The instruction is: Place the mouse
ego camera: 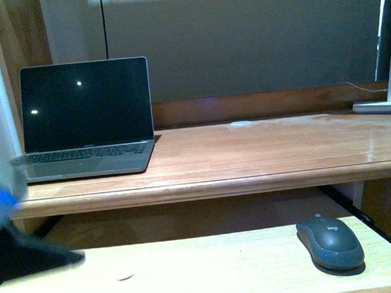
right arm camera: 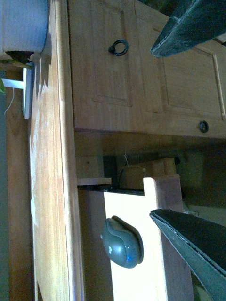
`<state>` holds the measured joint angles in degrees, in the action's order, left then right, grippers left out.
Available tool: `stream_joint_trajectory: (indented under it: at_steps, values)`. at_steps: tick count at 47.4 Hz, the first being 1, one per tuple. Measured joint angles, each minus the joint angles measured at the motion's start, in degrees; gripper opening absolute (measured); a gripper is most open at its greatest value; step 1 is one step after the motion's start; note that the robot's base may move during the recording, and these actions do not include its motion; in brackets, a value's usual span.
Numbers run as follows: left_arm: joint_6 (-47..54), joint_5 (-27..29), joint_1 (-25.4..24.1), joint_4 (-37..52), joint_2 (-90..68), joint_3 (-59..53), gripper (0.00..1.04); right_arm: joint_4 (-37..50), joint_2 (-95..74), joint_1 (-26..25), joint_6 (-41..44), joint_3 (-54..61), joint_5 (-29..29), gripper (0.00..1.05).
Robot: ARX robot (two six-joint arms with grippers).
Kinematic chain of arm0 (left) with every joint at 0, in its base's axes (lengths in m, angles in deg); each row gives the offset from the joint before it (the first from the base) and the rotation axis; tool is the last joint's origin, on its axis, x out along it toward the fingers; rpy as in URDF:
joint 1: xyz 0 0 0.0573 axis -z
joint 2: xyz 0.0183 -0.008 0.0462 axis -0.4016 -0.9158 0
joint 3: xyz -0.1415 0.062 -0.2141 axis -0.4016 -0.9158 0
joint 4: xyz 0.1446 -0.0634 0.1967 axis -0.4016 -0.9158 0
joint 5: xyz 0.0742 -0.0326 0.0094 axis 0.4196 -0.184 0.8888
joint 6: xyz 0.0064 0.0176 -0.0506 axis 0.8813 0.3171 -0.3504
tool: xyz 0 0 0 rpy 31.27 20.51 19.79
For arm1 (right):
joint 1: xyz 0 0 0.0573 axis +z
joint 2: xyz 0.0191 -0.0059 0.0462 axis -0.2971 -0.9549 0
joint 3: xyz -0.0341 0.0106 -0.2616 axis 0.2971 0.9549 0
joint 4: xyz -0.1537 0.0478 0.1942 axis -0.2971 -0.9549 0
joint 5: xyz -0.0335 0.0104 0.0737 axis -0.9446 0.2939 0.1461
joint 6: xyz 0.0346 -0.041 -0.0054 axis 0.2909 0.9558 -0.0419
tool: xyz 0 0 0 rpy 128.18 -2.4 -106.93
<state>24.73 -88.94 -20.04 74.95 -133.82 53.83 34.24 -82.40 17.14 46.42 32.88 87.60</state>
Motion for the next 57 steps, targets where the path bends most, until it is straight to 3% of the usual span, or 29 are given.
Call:
stream_joint_trajectory:
  at_steps: [4, 7, 17, 26, 33, 37, 45, 57]
  values:
    - [-16.33, 4.98, 0.81, 12.46, 6.05, -1.09, 0.97, 0.0, 0.02, 0.0, 0.0, 0.0, 0.0, 0.97]
    - [-26.95, 9.49, 1.51, 16.59, 9.79, -1.73, 0.97, 0.0, 0.0, 0.0, 0.0, 0.0, 0.0, 0.97]
    - [-48.13, 30.05, 5.99, 7.06, 24.3, -8.17, 0.97, 0.0, 0.02, 0.0, 0.0, 0.0, 0.0, 0.97]
    - [-57.75, 46.66, 10.34, -6.82, 41.7, -15.89, 0.97, 0.0, 0.02, 0.0, 0.0, 0.0, 0.0, 0.97]
    - [-63.12, 61.51, 18.25, -18.6, 58.93, -19.67, 0.97, 0.0, 0.02, 0.0, 0.0, 0.0, 0.0, 0.97]
    - [-54.97, 70.16, 20.13, -12.07, 66.18, -24.0, 0.84, 0.0, 0.02, 0.0, 0.0, 0.0, 0.0, 0.97]
    - [-41.83, 65.31, 13.99, -10.23, 70.53, -28.26, 0.54, 0.0, 0.02, 0.0, 0.0, 0.0, 0.0, 0.97]
    - [-38.71, 57.61, 5.99, -10.32, 74.07, -31.23, 0.08, 0.0, 0.02, 0.0, 0.0, 0.0, 0.0, 0.97]
